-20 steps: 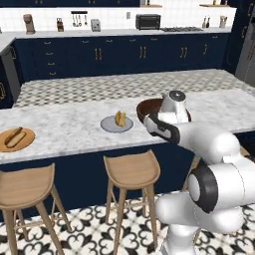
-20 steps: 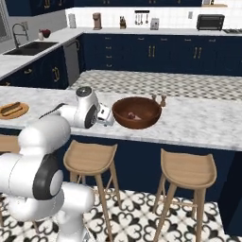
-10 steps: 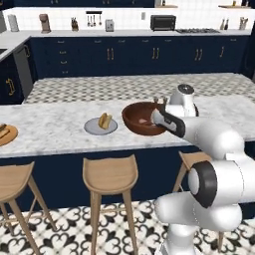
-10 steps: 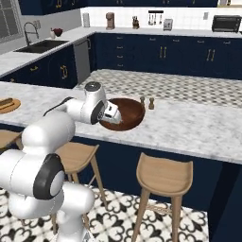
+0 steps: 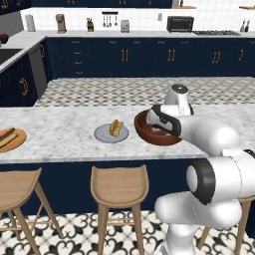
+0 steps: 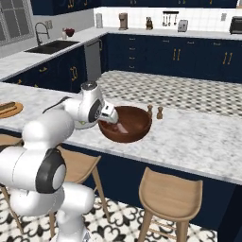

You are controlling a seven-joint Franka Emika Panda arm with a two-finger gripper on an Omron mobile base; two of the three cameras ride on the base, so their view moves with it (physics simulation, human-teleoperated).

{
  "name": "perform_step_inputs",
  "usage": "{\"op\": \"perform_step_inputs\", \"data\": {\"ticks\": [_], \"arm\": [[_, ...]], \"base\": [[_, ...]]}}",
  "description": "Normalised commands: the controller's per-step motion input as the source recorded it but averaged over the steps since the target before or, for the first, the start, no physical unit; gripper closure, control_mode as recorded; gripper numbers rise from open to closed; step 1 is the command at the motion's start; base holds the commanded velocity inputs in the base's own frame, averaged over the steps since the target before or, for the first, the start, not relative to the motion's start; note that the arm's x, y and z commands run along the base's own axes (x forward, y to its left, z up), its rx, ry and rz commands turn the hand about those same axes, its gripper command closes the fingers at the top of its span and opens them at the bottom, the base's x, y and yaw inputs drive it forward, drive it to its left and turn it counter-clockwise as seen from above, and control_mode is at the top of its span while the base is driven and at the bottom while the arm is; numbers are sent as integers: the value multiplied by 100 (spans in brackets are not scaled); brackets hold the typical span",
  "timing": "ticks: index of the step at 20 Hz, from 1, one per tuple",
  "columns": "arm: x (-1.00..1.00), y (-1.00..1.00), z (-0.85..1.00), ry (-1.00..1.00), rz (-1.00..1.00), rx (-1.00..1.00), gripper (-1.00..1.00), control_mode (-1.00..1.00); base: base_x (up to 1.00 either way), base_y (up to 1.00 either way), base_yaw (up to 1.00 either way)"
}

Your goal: Place one bun and one sausage from the bowl on each plate.

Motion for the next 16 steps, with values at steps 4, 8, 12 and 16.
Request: {"op": "perform_step_inputs", "data": {"ticks": [4,8,12,16], "arm": [[100,-83,-49,49,21,0,-100,-100],[100,-62,-17,40,11,8,-100,-100],[15,16,-26,8,1,3,-100,-100],[-21,70,-51,6,1,-3,-100,-100]], "base": [[0,0,0],[0,0,0],[0,0,0],[0,0,0]]}}
